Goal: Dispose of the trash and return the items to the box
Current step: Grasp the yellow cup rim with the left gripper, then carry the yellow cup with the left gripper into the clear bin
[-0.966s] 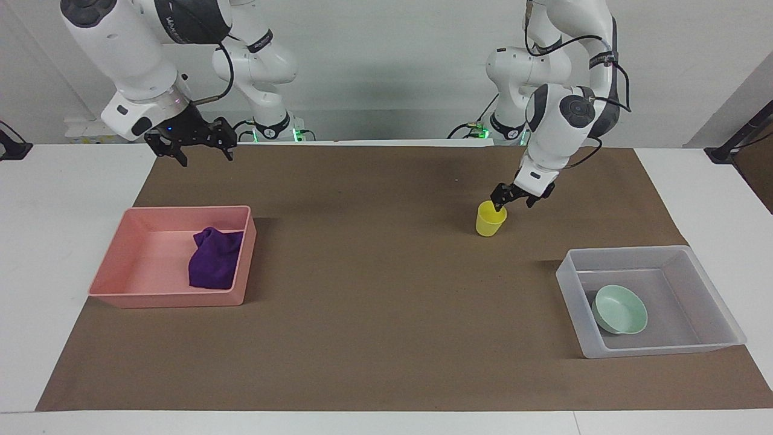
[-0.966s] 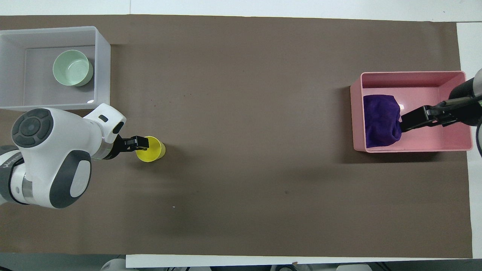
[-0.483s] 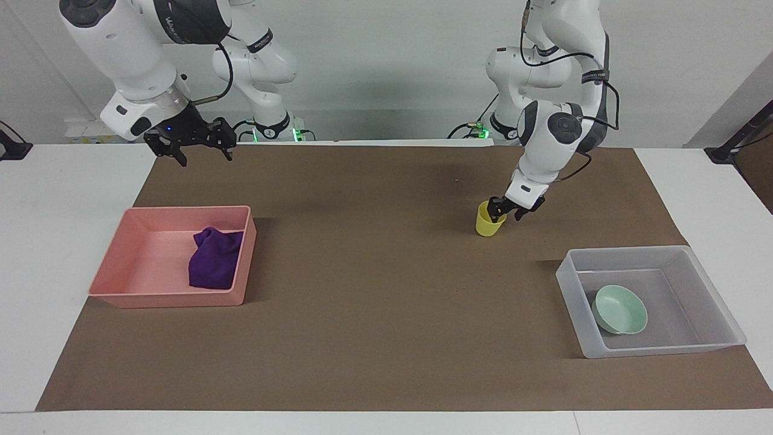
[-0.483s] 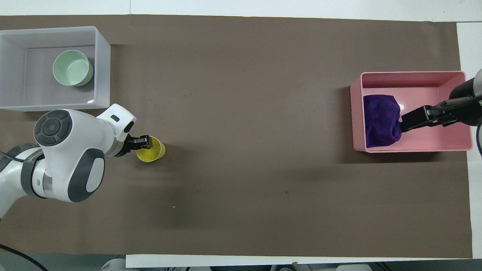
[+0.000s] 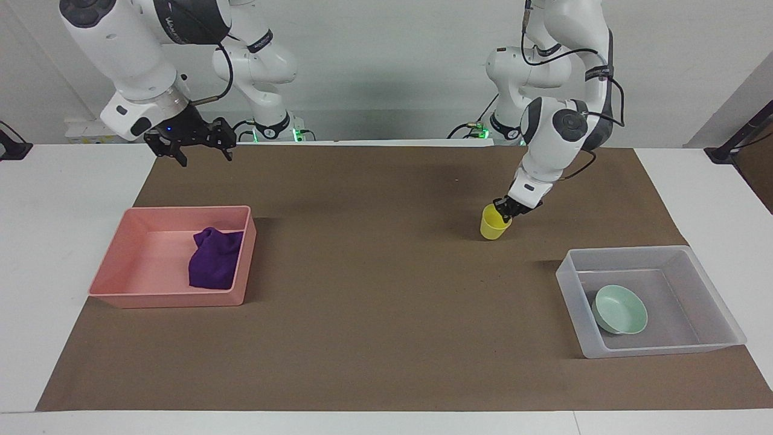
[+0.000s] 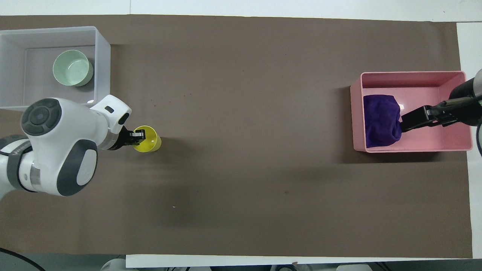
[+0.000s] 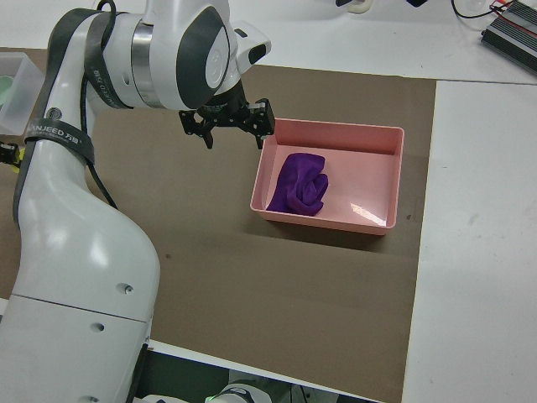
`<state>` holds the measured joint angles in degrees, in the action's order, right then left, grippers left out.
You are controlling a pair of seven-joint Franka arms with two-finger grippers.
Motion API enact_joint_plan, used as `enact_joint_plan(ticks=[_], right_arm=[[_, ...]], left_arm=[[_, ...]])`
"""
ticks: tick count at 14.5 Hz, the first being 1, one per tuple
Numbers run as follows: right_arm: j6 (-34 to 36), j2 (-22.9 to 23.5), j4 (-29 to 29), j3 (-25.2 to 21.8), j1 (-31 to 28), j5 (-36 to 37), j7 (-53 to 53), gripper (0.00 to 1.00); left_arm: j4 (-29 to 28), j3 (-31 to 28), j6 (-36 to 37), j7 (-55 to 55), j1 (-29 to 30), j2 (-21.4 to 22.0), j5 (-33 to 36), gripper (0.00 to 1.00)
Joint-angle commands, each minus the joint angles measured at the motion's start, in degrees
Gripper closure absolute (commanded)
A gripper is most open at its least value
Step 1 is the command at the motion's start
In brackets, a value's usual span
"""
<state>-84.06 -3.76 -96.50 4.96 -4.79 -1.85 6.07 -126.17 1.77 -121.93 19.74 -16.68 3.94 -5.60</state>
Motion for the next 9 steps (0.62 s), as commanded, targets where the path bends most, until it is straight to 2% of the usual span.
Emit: enact_joint_plan(ticks=[1, 3, 4, 5, 7, 9], right_arm=[[-1.11, -0.99, -1.32, 0.23, -0.48, 0.61, 0.69, 0.02], [-0.75, -0.98, -1.14, 0.14, -0.92, 0.53, 0.69, 0.02], [-1.10, -0.90, -1.14, 0.14, -1.62, 0.53, 0.78, 0.02], [-1.37, -0.90, -1.06, 0.23, -1.71, 0.27, 0.78, 0.02], [-1.72, -0.90, -1.23, 0.23, -1.62, 0.26, 0.78, 0.02], [-1.72, -0.90, -1.23, 0.23, -1.71, 0.26, 0.87, 0.01]], left_arm=[[14.68, -0.27, 10.81, 0.21, 5.94, -1.21, 0.95, 0.99], [23.13, -0.36, 13.30, 0.12, 10.68, -5.33, 1.03, 1.00], [24.38, -0.36, 12.08, -0.40, 13.05, -6.22, 1.12, 1.00], [24.48, -0.36, 8.16, -1.54, 15.69, -7.45, 1.30, 1.00], [25.88, -0.36, 1.73, -3.04, 18.43, -12.70, 3.04, 1.00], [30.70, -0.36, -1.54, -3.22, 20.45, -19.38, 4.11, 1.00]])
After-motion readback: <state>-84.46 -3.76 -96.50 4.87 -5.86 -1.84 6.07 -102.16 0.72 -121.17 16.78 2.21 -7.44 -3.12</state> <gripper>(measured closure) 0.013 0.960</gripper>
